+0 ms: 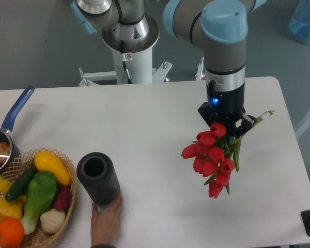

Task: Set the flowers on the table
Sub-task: 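Lower the held red tulips toward the table beside the black vase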

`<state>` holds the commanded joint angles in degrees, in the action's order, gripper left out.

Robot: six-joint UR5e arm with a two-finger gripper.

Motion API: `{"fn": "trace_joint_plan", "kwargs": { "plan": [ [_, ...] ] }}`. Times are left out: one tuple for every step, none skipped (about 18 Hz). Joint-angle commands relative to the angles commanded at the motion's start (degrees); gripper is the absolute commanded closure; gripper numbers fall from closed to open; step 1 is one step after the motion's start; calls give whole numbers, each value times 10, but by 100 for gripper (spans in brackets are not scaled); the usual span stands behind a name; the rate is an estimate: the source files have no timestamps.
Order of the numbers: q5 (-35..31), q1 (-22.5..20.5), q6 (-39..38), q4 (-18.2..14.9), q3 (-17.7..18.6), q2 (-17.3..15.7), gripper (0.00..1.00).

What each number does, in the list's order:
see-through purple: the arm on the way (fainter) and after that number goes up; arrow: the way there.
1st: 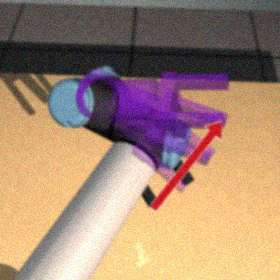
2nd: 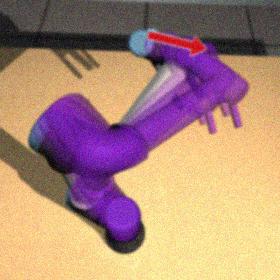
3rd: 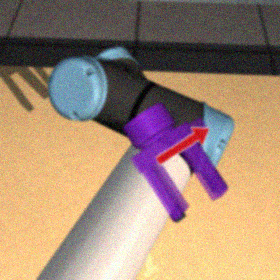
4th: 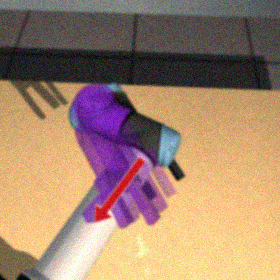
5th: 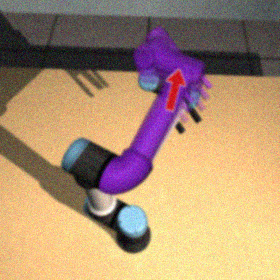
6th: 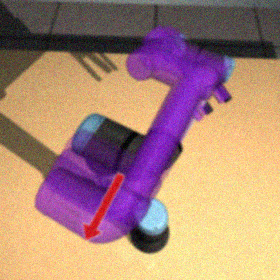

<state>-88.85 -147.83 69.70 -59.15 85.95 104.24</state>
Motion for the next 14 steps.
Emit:
{"fn": "trace_joint_plan", "kwargs": {
  "plan": [
    [-9, 2, 0, 0, 5, -3, 85],
    [-16, 5, 0, 1, 11, -4, 85],
    [-20, 8, 0, -2, 11, -4, 85],
    [-21, 10, 0, 0, 16, -3, 84],
    [-23, 11, -1, 3, 22, -3, 84],
    [-25, 14, -2, 3, 27, -3, 83],
    [-26, 16, -3, 4, 32, -2, 83],
    [-26, 16, -4, 5, 38, -2, 83],
    [-26, 16, -4, 5, 43, -2, 83],
    [-25, 18, -4, 6, 54, -1, 84],
    [-25, 20, -4, 7, 56, 2, 84],
    [-26, 25, -4, 8, 62, 3, 84],
    [-26, 27, -4, 9, 64, 10, 84],
    [-25, 28, -4, 8, 65, 14, 84]
  ]
}}
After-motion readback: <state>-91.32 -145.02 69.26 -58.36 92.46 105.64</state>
